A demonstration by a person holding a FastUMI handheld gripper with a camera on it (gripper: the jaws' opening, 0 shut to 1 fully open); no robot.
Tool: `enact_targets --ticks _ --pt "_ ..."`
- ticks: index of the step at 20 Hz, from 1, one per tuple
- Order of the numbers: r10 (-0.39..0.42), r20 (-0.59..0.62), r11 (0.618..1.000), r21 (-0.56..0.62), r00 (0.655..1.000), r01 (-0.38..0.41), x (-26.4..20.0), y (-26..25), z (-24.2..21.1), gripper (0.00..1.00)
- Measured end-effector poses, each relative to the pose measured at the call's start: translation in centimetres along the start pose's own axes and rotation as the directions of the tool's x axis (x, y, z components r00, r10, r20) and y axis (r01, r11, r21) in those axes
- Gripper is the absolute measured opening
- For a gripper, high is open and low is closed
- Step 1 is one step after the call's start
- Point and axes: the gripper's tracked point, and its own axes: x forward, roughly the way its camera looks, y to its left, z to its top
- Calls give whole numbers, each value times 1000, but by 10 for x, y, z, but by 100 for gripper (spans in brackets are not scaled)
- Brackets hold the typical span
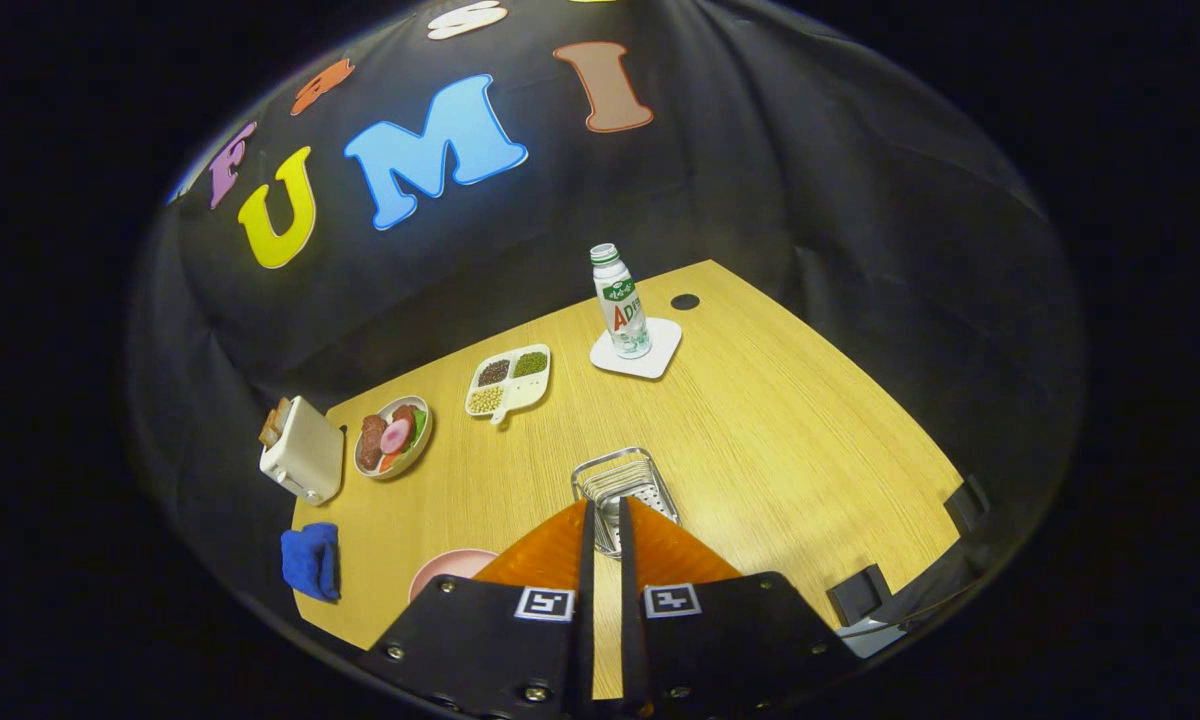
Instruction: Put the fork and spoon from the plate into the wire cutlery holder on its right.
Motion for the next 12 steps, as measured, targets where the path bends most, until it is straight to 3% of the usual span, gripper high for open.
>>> enact_targets --ticks 12 --pt "116 -124 986 -102 986 -129 8 75 -70 11"
